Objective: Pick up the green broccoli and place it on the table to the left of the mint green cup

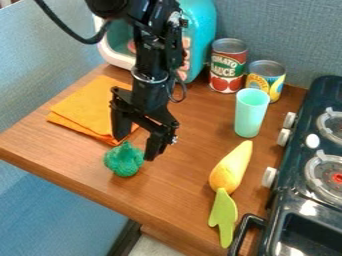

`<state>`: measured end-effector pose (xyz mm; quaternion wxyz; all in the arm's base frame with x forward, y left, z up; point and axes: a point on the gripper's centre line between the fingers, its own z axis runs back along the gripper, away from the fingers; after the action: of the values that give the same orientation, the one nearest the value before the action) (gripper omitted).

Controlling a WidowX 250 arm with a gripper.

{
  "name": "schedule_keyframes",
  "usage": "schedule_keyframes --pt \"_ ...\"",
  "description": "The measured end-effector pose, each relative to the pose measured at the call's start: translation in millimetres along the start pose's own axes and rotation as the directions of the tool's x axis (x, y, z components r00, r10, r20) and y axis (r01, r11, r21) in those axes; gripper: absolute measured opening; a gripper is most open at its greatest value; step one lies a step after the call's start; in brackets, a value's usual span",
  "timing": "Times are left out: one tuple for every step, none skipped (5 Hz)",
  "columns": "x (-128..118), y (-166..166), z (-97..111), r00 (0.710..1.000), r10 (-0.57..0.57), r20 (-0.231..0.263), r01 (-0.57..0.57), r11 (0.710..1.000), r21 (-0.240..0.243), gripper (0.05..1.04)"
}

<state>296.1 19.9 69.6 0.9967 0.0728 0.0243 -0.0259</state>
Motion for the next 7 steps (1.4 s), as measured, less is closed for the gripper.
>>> schedule_keyframes --pt "0.9 4.3 -2.7 1.0 0.009 -0.026 -0.008 1.0 0.029 1.004" --pt "2.3 7.2 -5.1 0.999 0.012 -0.052 -0.009 0.999 0.048 1.005" --pt "0.6 7.7 -10.5 0.996 0.002 -0.084 0.001 0.999 0.037 1.005" --pt "-0.5 10.0 -14.9 0.995 0.007 -0.098 -0.003 0.999 0.034 1.005" --pt "0.7 9.3 -16.5 0.995 0.004 -0.096 -0.001 0.999 0.034 0.951" --pt "1.1 10.4 -17.3 0.996 0.007 -0.093 -0.003 0.999 0.039 0.66" --pt "3.4 9.9 -17.5 0.997 0.011 -0.078 -0.008 0.999 0.039 0.386"
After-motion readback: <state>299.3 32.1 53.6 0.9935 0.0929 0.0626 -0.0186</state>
